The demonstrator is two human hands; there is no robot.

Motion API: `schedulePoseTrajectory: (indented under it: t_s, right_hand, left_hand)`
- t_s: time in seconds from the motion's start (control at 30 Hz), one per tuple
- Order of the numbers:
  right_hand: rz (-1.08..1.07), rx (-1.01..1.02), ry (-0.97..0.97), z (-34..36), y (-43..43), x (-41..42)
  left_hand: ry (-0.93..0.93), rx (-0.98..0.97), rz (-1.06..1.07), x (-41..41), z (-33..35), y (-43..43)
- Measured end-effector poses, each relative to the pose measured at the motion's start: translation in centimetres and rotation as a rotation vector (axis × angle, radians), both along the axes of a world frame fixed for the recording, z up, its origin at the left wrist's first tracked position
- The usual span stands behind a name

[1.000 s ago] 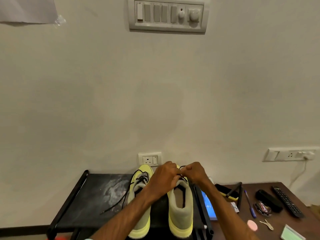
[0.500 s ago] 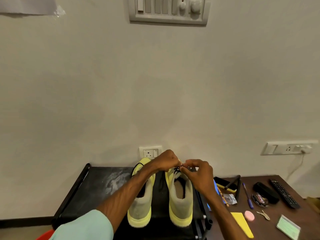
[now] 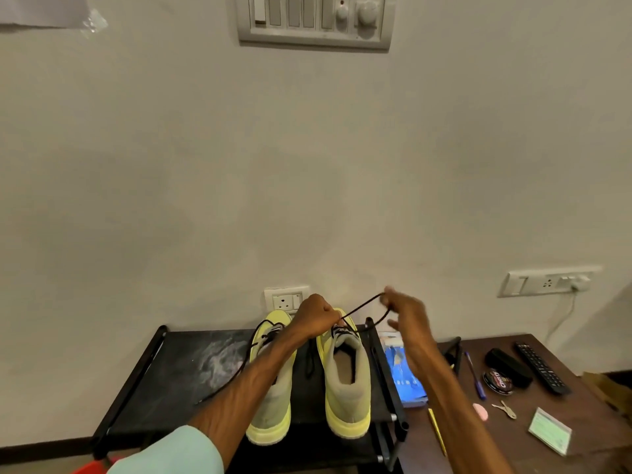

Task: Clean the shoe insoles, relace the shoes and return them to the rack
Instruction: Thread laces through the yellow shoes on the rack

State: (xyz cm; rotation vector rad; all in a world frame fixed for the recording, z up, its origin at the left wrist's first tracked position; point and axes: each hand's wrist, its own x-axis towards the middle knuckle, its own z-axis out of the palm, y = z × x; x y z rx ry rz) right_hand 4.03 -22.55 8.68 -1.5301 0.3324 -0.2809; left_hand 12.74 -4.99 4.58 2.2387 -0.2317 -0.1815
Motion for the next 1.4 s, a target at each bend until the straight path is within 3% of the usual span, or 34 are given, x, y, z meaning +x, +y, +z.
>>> schedulePoseTrajectory:
  t_s: [0.07, 0.13, 0.2, 0.3, 0.37, 0.47, 0.53, 0.77, 1.1, 1.27, 1.4]
  right_hand:
    - [-0.147, 0.14, -0.171, 2.2, -1.9, 0.2]
    - [-0.251, 0.136, -0.266, 3.2, -3.5, 0.4]
    - [-0.26, -0.182, -0.229, 1.8, -4.9, 0.9]
    - [-0.073, -0.749, 0.088, -3.9, -5.8, 2.5]
    - [-0.008, -0.878, 0.13, -6.7, -4.8, 2.6]
    - [0.004, -0.834, -0.195, -7.1, -1.2, 2.2]
    - [0.089, -0.823, -0.277, -6.1, 0.7, 2.3]
    - [0.252, -0.838, -0.177, -5.4, 0.5, 4.4]
    - [0.248, -0.78, -0.038, -9.2, -3.4, 3.6]
    - [0.29, -0.75, -0.018, -9.6, -4.1, 3.8]
    - [0.445, -0.668, -0.006, -9.5, -3.8, 4.3]
  left_hand:
    - [0.02, -0.005, 0.013, 0.2, -0.3, 0.1]
    - [0.041, -0.01, 0.023, 0.3, -0.4, 0.2]
    - [0.065, -0.018, 0.042, 0.3, -0.5, 0.2]
    - [0.104, -0.03, 0.07, 0.1, -0.3, 0.1]
    - [0.123, -0.039, 0.068, 0.0, 0.1, -0.1]
    - [0.137, -0.028, 0.051, -0.2, 0.7, -0.4]
    - [0.138, -0.012, 0.032, -0.3, 1.2, -0.5]
    - [0.153, -0.022, 0.033, -0.2, 2.0, 0.0]
    - [0.102, -0.033, 0.075, 0.0, -1.6, 2.2]
    - [0.022, 0.069, 0.028, -0.5, -2.0, 1.9]
    - [-0.025, 0.165, -0.056, -0.6, -2.0, 1.6]
